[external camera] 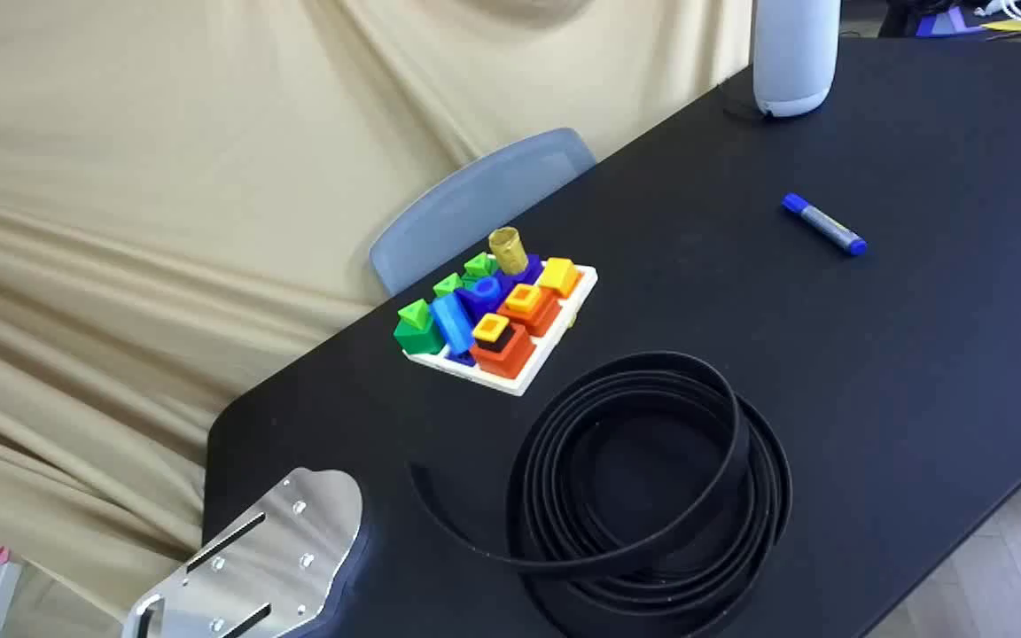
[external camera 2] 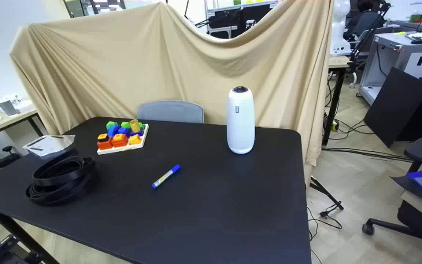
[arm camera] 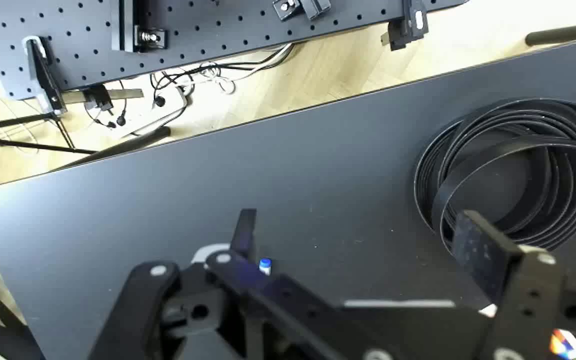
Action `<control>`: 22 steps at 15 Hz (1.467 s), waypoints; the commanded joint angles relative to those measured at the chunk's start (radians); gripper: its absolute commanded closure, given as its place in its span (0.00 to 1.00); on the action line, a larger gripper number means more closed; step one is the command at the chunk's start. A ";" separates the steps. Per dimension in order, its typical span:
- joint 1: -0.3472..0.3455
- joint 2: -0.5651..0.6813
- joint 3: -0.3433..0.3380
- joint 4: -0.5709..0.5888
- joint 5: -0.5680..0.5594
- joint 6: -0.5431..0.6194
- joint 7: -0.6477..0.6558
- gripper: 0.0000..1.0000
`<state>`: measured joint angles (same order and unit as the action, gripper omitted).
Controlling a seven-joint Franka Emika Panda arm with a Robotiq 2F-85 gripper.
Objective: Move the marker
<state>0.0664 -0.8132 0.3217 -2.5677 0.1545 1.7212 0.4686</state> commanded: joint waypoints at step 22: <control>-0.166 -0.006 -0.230 -0.054 -0.203 0.294 -0.154 0.00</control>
<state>-0.0878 -0.8437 0.1256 -2.6155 -0.0240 1.9267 0.3641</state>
